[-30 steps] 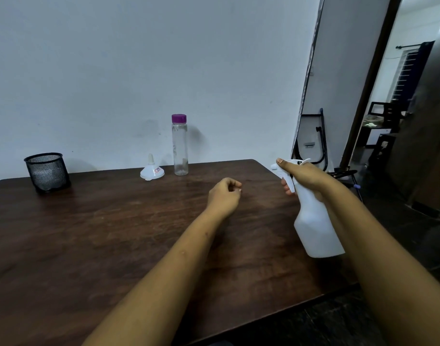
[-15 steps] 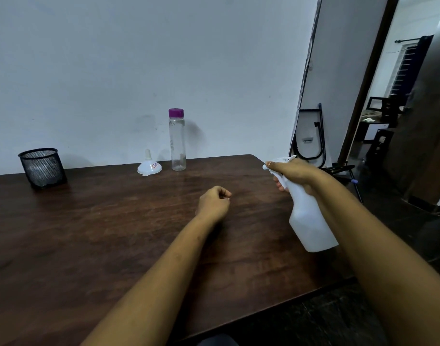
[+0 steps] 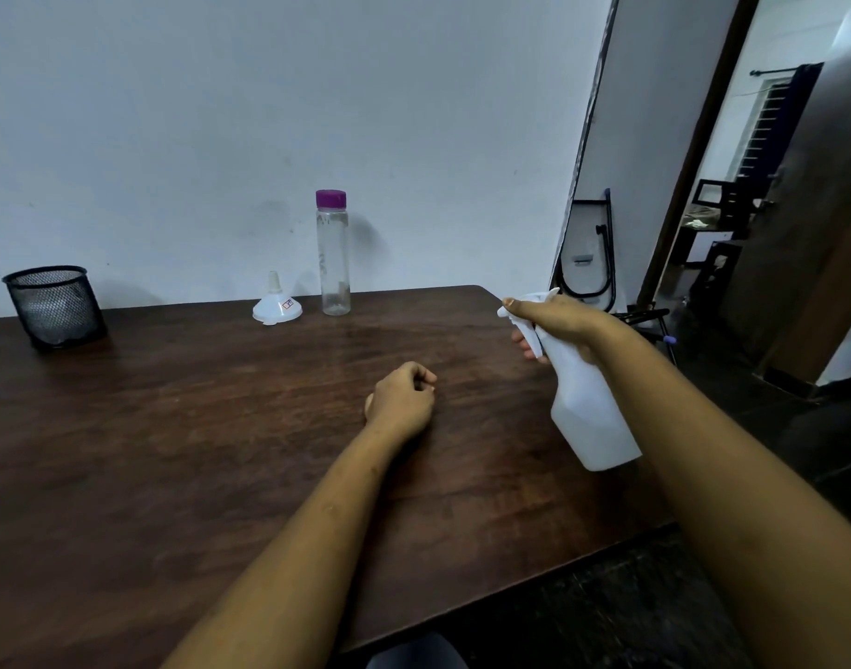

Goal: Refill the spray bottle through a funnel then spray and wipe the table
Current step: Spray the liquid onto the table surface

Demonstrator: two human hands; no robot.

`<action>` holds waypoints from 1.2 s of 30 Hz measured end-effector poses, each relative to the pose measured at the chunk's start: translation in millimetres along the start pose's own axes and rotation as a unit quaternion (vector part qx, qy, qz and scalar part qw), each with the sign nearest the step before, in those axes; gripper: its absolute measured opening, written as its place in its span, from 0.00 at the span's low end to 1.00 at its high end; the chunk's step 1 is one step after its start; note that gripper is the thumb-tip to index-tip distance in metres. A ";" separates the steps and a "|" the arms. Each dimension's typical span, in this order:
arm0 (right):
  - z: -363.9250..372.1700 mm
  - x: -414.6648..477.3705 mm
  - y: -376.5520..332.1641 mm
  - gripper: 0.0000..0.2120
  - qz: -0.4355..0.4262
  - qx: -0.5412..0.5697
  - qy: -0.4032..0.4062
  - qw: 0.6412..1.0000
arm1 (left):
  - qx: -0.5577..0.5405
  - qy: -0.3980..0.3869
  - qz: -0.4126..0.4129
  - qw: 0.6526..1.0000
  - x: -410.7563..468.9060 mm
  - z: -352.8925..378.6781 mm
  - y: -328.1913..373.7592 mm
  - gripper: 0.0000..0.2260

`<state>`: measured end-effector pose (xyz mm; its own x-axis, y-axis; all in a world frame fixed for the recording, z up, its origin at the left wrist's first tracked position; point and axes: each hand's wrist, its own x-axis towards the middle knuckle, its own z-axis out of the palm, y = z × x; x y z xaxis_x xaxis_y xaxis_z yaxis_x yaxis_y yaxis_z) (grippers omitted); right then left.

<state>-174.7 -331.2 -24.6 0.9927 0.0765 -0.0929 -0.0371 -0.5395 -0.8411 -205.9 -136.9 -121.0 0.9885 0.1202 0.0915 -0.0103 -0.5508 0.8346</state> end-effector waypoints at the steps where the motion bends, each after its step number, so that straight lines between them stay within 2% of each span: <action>1: 1.1 -0.6 -0.1 0.18 0.005 -0.004 -0.011 1.000 | 0.001 -0.001 0.005 1.000 0.0 0.3 -1.0 0.07; 4: 4.3 4.4 1.1 0.21 0.001 -0.023 -0.008 1.000 | 0.005 -0.005 0.015 1.000 0.3 0.6 -2.6 0.07; 10: 9.2 4.3 -2.9 0.19 -0.005 -0.052 0.007 0.999 | 0.004 -0.013 0.026 1.000 0.5 0.1 -5.0 0.07; 15: 17.1 3.9 -3.0 0.22 0.003 -0.099 -0.052 0.994 | 0.037 -0.004 0.048 0.998 -1.0 0.4 -5.6 0.06; 21: 24.7 5.7 -2.2 0.18 -0.017 -0.109 -0.004 0.994 | 0.076 -0.019 0.069 0.995 -0.1 2.6 -8.9 0.06; 23: 20.5 5.0 -1.2 0.19 -0.019 -0.071 0.007 0.997 | 0.086 -0.017 0.073 0.993 -1.3 3.2 -8.8 0.07; 28: 12.1 2.5 0.7 0.20 -0.011 -0.029 -0.035 0.999 | 0.093 -0.016 0.078 0.992 -2.7 3.1 -8.9 0.08; 32: 7.7 -0.7 -2.4 0.18 -0.043 0.004 0.002 0.999 | 0.093 0.005 0.099 0.991 -2.2 -0.1 -3.2 0.07; 36: -1.5 -8.1 -7.4 0.17 -0.098 0.119 0.036 0.987 | -0.045 0.046 0.164 0.984 13.2 -7.9 25.9 0.08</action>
<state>-182.3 -329.1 -16.8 0.9887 0.0955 0.1159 0.1401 -0.3079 -0.9410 -194.3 -143.0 -93.9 0.9125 0.0245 0.4082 -0.3431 -0.4974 0.7968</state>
